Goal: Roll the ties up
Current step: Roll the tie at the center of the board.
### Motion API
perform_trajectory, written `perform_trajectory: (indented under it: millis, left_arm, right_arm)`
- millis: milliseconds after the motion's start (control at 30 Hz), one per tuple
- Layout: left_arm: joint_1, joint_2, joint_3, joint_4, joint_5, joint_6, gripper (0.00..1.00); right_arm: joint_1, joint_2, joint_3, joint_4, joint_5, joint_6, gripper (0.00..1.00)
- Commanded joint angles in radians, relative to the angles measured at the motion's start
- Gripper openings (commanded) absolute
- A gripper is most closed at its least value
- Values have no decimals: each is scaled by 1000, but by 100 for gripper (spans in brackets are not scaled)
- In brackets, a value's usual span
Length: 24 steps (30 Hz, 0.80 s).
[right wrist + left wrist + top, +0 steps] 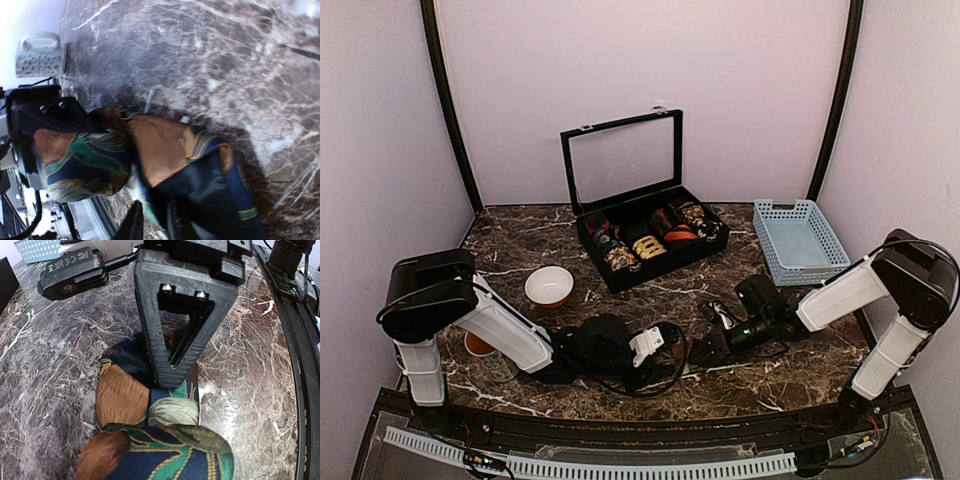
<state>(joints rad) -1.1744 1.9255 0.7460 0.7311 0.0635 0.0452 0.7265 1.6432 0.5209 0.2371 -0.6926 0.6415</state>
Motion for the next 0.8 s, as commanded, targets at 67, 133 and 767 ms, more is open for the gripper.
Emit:
perform_trajectory:
  millis: [67,133,767]
  left_arm:
    - [-2,59,13,-250,-24,37,31]
    - [-2,66,17,-256,-20,36,32]
    - [-5,72,25,-259,-16,38,32]
  right_arm:
    - [32,-84,27,-19,-26,50,33]
    - [44,-95,60,-24,-37,57,39]
    - [134,11,145,-57,-36,61,42]
